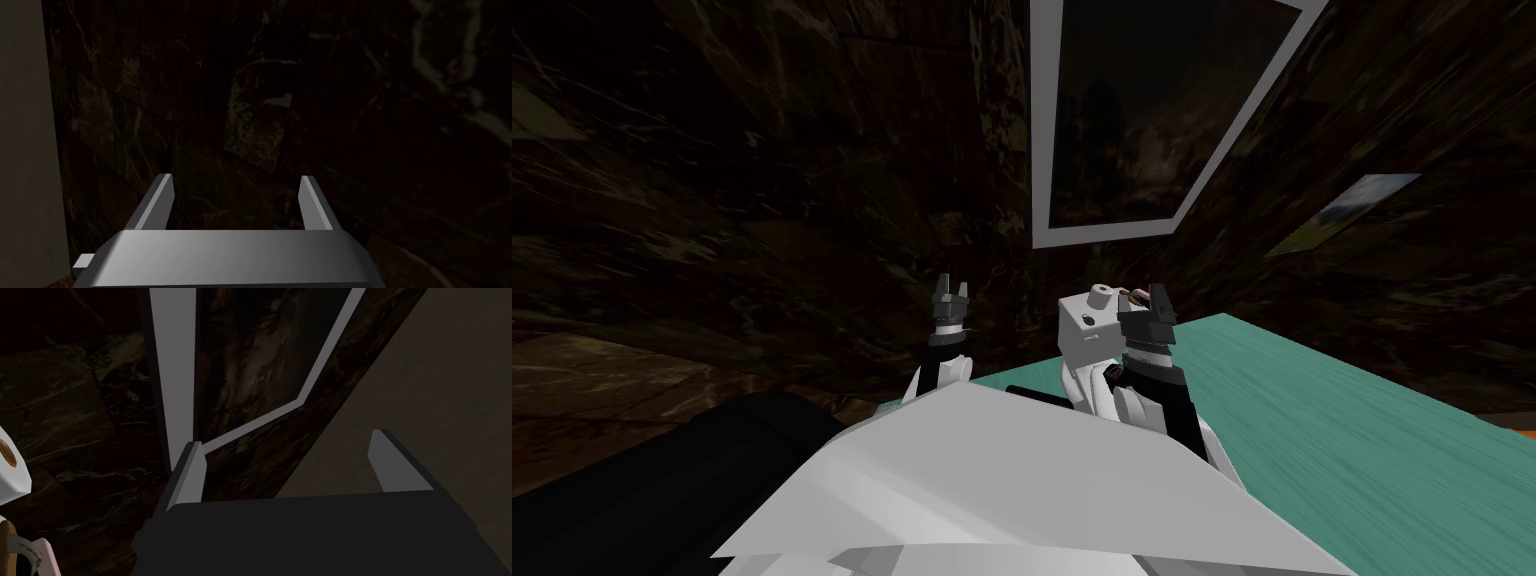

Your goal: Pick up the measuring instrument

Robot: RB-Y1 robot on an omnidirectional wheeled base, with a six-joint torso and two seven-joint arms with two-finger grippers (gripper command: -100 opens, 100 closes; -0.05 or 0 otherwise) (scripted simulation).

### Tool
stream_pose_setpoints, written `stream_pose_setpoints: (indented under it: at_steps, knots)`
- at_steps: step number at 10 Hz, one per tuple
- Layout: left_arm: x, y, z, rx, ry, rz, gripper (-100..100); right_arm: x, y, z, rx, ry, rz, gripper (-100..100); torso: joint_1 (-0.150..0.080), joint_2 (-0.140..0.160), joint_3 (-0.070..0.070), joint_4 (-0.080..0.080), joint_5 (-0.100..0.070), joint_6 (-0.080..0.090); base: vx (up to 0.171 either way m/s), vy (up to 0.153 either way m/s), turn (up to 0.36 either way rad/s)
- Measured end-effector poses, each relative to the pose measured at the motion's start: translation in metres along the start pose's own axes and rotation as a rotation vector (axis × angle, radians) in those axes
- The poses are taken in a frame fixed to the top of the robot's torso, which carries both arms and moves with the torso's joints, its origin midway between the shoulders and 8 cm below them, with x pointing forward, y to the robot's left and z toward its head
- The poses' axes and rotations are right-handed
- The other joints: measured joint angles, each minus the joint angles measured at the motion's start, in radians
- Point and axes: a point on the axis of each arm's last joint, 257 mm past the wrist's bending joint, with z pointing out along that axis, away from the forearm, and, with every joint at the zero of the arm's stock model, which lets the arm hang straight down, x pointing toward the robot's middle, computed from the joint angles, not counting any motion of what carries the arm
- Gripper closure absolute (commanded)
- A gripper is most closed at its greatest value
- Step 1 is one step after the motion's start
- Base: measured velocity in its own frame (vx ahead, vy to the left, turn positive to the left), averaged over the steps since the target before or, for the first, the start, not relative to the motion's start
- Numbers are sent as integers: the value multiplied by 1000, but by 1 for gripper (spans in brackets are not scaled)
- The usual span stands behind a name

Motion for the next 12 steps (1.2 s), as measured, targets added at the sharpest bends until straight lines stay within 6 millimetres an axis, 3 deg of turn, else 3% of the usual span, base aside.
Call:
stream_pose_setpoints:
  at_steps: [6,12]
  knots:
    - [0,0,0,0,0,0,0,17,-34,-21,80,155,-98,-100,-2,3,2,1,0,0,-40,-20,42]
    - [0,0,0,0,0,0,0,29,-75,-58,174,328,-211,-100,-2,3,2,1,0,0,-39,-17,40]
